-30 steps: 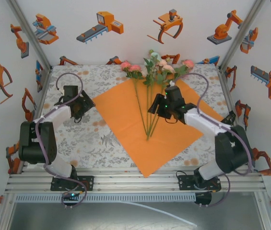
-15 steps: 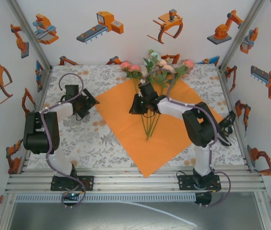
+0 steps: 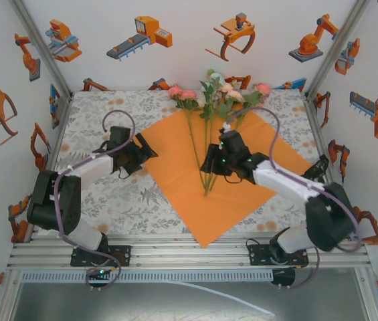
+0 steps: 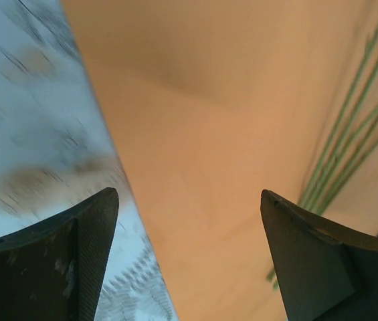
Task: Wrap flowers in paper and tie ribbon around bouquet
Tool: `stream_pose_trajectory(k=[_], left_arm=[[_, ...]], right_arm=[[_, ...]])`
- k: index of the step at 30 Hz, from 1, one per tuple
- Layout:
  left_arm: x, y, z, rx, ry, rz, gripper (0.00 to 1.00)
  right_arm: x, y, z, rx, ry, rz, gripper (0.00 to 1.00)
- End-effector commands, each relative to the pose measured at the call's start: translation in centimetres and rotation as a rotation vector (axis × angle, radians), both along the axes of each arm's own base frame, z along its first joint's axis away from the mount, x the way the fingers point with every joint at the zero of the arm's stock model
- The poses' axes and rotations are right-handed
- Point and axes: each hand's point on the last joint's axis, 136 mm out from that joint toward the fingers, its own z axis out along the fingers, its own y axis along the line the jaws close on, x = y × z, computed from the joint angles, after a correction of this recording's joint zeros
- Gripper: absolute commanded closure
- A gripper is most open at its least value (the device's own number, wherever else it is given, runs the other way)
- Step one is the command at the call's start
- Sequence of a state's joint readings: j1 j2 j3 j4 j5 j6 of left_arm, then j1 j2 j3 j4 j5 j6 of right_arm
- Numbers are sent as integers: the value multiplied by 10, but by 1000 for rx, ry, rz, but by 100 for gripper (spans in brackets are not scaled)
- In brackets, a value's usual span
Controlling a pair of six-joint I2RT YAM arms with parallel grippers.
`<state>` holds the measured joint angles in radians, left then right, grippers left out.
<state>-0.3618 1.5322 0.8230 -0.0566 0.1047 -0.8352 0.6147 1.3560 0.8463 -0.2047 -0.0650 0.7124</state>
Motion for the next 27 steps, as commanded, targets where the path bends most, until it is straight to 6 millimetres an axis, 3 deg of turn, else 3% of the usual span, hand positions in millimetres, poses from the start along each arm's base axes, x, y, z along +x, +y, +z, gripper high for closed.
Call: stream_pose_trajectory(k=[1,6,11,14,21,27], left_arm=[[-42,-5,-12,44,84,30,21],[-76,-18,-14,111,106,-18,21],[-85,-26,-12,114,84,-97,21],[-84,-36,-1,92,22,-182,19],[-84,-40,18,93,-60,-248,16],[-91,-60,46,79,-217,-429,12]], right_arm=[[-44,-68,-34,-135,130,-208,41],[-105,-115,-63,-174,306,-359,35],[-135,-120,-88,-96,409,-419,30],[-138,-116,-96,-56,428,-424,25],[-137,-108,-111,-40,467,-424,26],[-120,-99,-91,-18,399,-395,43]])
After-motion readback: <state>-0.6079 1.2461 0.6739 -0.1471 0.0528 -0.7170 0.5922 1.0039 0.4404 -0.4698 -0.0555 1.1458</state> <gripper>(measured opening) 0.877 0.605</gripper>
